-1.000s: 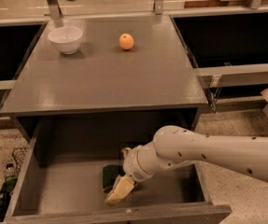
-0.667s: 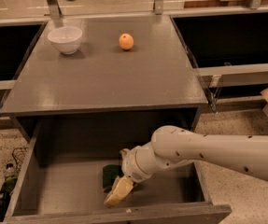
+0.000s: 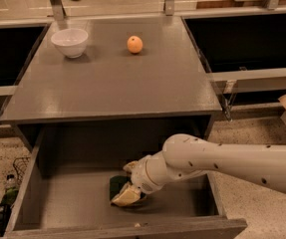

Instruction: Pick sponge from top drawer and place on counter

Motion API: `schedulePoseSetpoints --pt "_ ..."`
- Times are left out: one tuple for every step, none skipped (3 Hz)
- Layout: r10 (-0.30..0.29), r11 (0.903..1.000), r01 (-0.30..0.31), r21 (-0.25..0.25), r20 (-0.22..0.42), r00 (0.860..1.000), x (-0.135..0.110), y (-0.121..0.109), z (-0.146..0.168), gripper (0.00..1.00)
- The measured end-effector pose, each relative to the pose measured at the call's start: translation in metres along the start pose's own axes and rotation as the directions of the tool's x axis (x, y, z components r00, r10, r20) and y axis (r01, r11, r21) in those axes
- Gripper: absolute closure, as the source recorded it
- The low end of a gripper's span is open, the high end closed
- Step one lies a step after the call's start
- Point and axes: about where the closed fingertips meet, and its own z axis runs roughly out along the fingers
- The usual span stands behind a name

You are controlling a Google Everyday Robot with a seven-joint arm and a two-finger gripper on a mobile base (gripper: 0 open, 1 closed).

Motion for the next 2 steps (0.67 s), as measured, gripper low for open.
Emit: schedulePoseSetpoints --pt "0.0 1.0 0.0 0.0 0.0 1.0 0.0 0.0 0.0 0.65" --pt "0.0 1.0 0.0 0.0 0.0 1.0 0.0 0.0 0.0 0.89"
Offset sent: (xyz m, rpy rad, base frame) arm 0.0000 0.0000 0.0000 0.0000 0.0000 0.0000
